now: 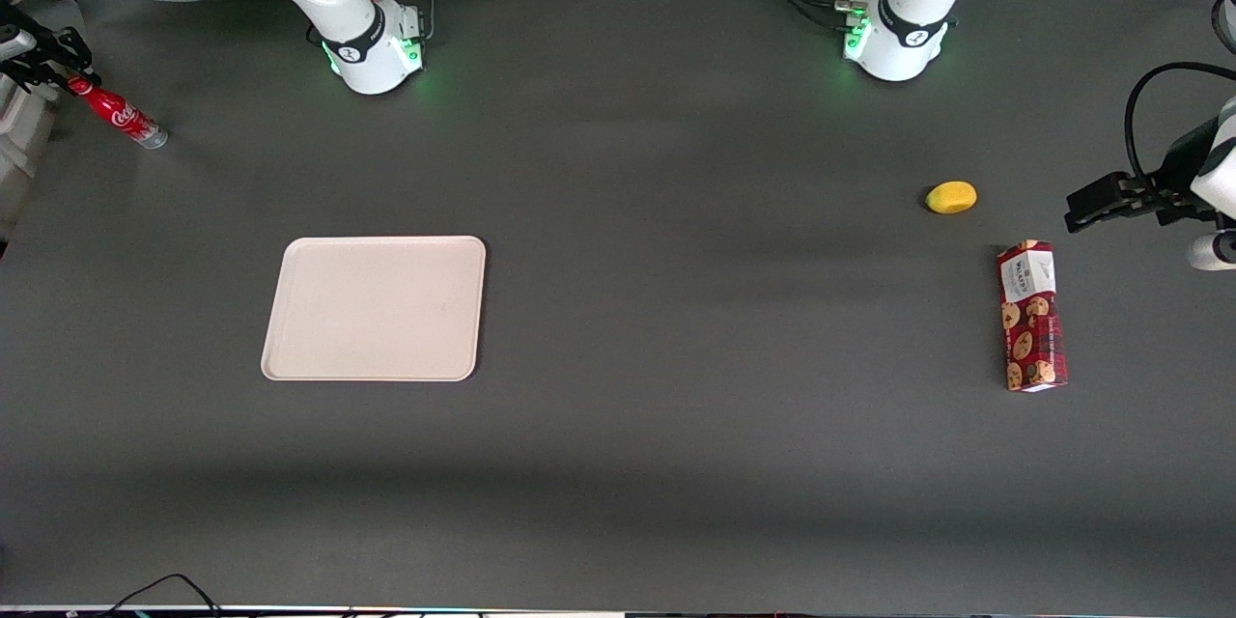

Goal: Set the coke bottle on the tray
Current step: 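Lift the held bottle and carry it toward the white tray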

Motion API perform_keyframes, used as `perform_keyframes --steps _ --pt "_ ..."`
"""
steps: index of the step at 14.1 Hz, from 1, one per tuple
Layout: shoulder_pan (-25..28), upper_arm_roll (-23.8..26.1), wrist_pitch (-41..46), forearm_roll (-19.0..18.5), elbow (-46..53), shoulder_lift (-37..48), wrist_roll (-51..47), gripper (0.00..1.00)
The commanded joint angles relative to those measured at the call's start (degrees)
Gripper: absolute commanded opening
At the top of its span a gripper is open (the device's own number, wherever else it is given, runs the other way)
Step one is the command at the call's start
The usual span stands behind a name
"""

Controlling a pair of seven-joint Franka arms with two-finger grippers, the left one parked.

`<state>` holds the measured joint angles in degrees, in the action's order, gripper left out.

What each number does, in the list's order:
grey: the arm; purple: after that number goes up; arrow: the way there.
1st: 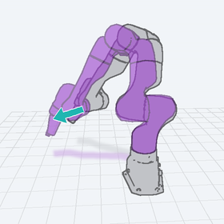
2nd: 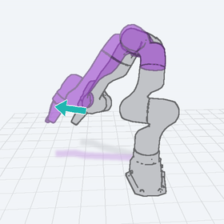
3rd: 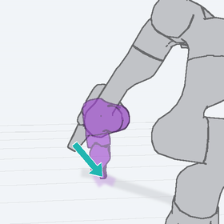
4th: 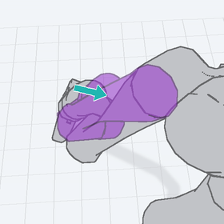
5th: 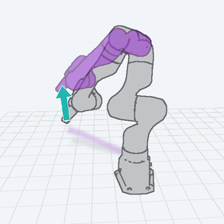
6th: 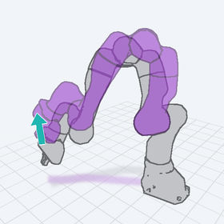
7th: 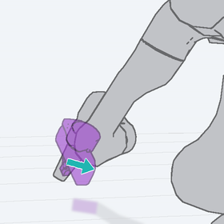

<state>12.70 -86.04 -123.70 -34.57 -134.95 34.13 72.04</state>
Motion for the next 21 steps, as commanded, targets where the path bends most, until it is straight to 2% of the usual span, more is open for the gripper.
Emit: perform_keyframes --steps 1,5,6,12,13,17,21 --pt "0.3 -0.8 -0.3 -0.4 0.1 3.7 1.6 0.32" --pt "0.2 -0.7 -0.1 -0.4 0.1 3.7 1.6 0.25" --pt "0.1 -0.7 0.1 -0.4 0.1 3.7 1.6 0.2" --pt "-0.2 1.4 2.7 -0.5 0.7 3.7 1.5 0.18" --pt "-0.5 2.8 3.5 -0.4 1.0 3.7 1.5 0.18" --pt "-0.9 13.4 13.0 0.0 5.2 4.6 -0.8 0.17" --pt "-0.8 25.0 22.9 6.6 12.1 4.8 -2.0 0.17"
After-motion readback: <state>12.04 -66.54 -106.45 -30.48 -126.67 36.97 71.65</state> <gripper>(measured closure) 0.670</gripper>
